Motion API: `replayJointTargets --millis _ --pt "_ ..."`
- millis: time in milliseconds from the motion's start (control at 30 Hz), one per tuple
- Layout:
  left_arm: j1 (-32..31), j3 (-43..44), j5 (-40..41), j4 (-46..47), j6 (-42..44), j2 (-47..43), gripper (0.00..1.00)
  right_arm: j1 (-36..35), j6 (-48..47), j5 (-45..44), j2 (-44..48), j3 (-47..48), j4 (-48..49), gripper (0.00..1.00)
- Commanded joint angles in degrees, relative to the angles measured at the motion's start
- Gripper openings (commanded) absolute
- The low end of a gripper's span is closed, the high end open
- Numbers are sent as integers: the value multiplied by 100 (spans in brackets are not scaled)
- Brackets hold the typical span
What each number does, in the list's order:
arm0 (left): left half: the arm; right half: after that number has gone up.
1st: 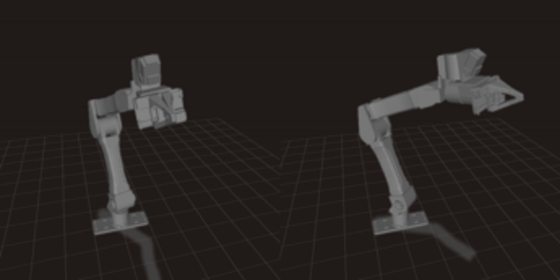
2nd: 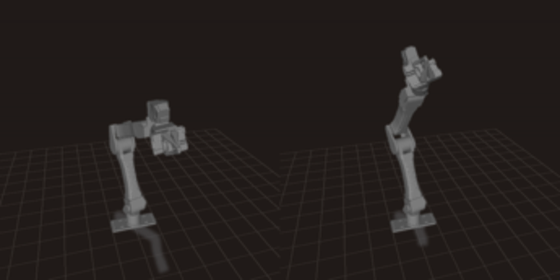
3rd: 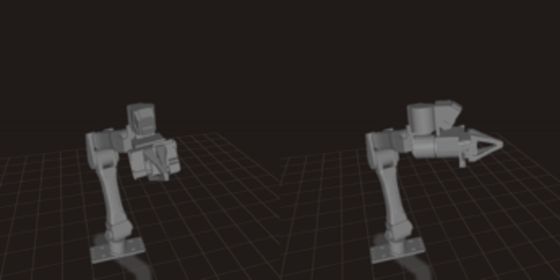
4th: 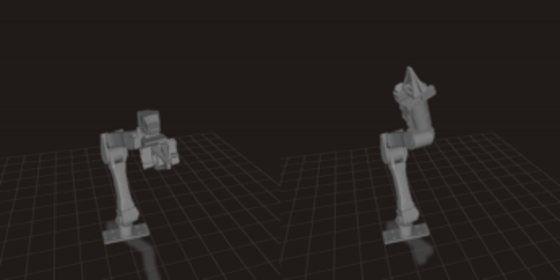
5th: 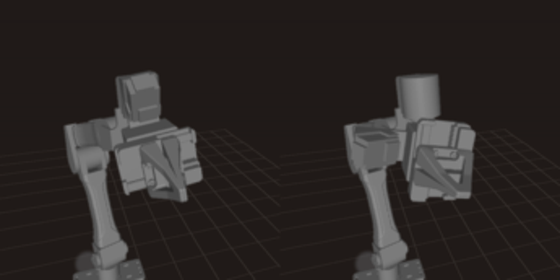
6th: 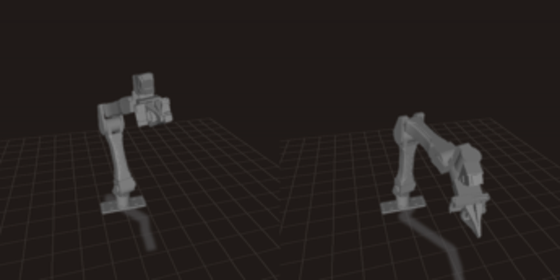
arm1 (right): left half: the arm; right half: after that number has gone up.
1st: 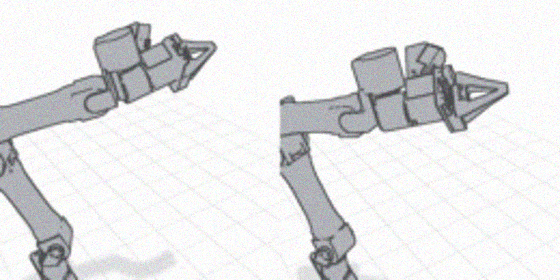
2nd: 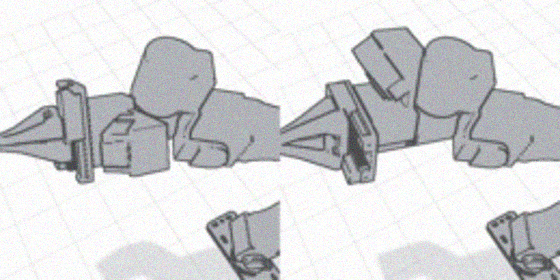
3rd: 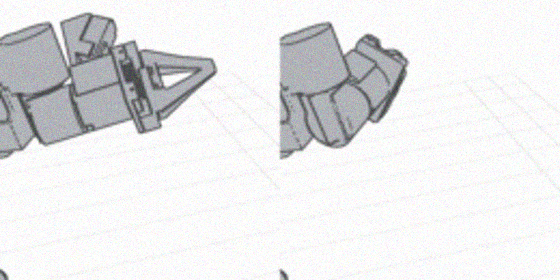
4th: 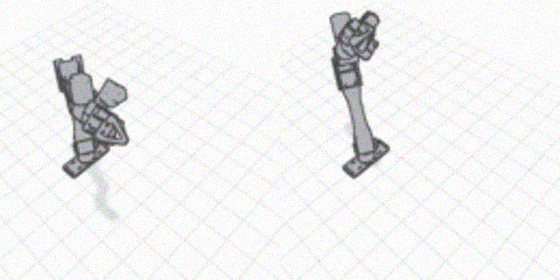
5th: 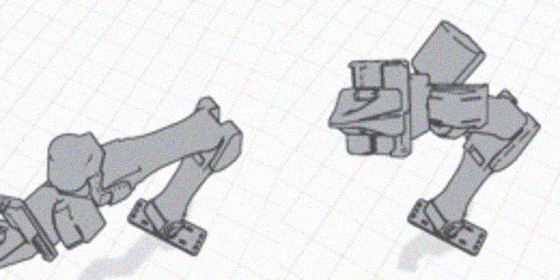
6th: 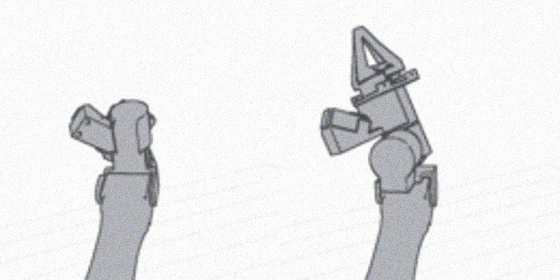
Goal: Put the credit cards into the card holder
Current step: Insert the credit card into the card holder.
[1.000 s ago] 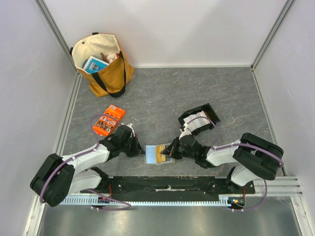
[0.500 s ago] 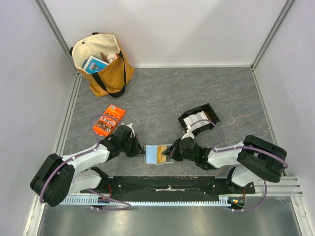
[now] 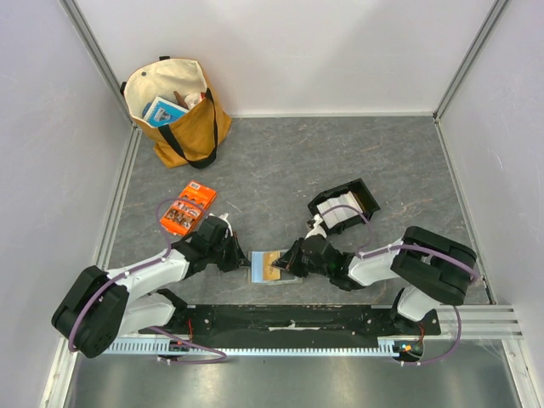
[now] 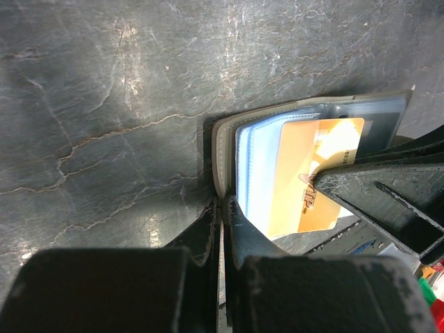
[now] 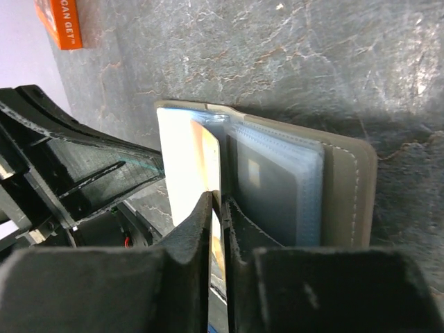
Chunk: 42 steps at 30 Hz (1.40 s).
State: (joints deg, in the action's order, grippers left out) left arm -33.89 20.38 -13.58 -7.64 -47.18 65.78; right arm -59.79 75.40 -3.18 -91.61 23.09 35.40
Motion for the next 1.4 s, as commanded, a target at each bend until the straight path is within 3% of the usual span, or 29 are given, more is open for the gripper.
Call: replayJointTargets --millis 0,133,233,433,800,1367 --pt "-30 -96 180 -62 -116 -39 2 -94 -349 -155 90 265 -1304 18" --pt "-21 -69 216 -124 -99 -91 2 -156 -719 -823 661 564 -2631 48" --pt "-30 -43 225 -168 -72 -135 2 -200 -982 -1202 925 880 -3301 58" --pt "-30 10 207 -194 -37 -153 2 -279 -1211 -1089 654 1267 -3531 59" --pt "-21 1 146 -177 -28 -188 2 -455 -1273 -614 47 1576 -2987 55" --pt "-30 18 146 -194 -11 -223 2 -463 -1431 -561 188 1444 -2231 51"
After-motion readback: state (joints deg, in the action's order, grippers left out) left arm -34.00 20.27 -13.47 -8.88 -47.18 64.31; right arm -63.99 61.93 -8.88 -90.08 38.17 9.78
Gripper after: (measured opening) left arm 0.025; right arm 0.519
